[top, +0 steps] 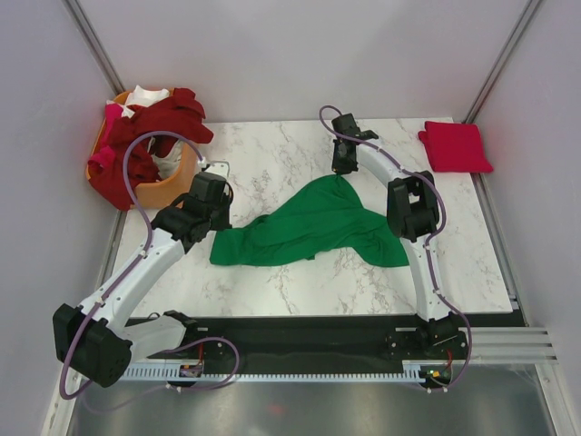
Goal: Fold and stack the t-shirts
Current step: Flatten the tshirt out
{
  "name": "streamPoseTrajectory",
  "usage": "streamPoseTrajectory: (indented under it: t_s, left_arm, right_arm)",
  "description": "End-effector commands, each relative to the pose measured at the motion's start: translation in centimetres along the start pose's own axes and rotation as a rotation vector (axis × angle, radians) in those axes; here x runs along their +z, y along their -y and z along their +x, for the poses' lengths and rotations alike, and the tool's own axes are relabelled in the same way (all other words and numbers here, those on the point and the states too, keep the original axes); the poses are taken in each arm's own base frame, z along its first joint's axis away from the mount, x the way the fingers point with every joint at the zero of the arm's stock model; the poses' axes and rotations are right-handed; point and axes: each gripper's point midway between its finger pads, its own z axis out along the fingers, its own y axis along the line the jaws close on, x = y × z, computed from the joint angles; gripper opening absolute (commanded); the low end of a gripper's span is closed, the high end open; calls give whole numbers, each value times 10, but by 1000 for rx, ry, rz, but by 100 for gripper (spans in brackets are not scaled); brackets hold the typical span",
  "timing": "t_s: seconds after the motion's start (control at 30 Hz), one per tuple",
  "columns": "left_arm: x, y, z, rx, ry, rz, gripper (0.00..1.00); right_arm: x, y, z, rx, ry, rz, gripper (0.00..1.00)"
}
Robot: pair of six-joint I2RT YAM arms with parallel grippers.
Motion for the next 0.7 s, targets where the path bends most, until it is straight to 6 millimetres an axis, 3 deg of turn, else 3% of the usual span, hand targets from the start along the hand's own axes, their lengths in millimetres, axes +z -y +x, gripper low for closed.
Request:
streamPoseTrajectory:
  t_s: [0.0,0.13,0.23,0.27,0.33,0.37,0.4,0.43,0.5,0.53,0.57,0.6,0.63,0.67]
  left_arm:
    - [-3,1,-12,-20,48,13,2]
    - [-3,0,-14,-21,54,7,2]
    - [-11,-1,-27,-32,91,7,2]
    - [-17,-1,-34,-37,112,10,2]
    - [-44,-3,-59,-68,202,33,2]
    - [-56,-4,-69,-79,240,44,2]
    - [-68,-4,-78,-81,273,59,2]
    - [-98,-2,-99,-90,362,110,2]
    - [-130,-4,-117,-70,456,147,2]
    - [-164,-9,-135,-95,550,168,2]
    - [-181,-12,-142,-107,597,179,2]
    - [-212,-8,-156,-56,672,238,2]
    - [-231,-3,-160,-33,717,293,2]
    - [-258,-3,-163,-1,783,333,2]
  right_arm:
    - [2,-1,3,8,-7,-5,1]
    - [-18,-5,-15,-4,36,-23,0]
    - [-65,-12,-44,-18,110,-67,0]
    - [-100,-13,-63,-15,168,-91,0]
    - [-143,-10,-78,-28,230,-105,0]
    - [-189,-8,-91,-21,303,-131,0]
    - [-214,-5,-97,-20,342,-140,0]
    - [-264,1,-104,-15,419,-168,0]
    - [-315,10,-107,-3,502,-193,0]
    - [-366,18,-106,9,582,-229,0]
    - [-392,24,-104,19,626,-246,0]
    - [-417,29,-101,26,669,-267,0]
    - [-463,38,-90,31,749,-315,0]
    - [-484,45,-83,36,788,-332,0]
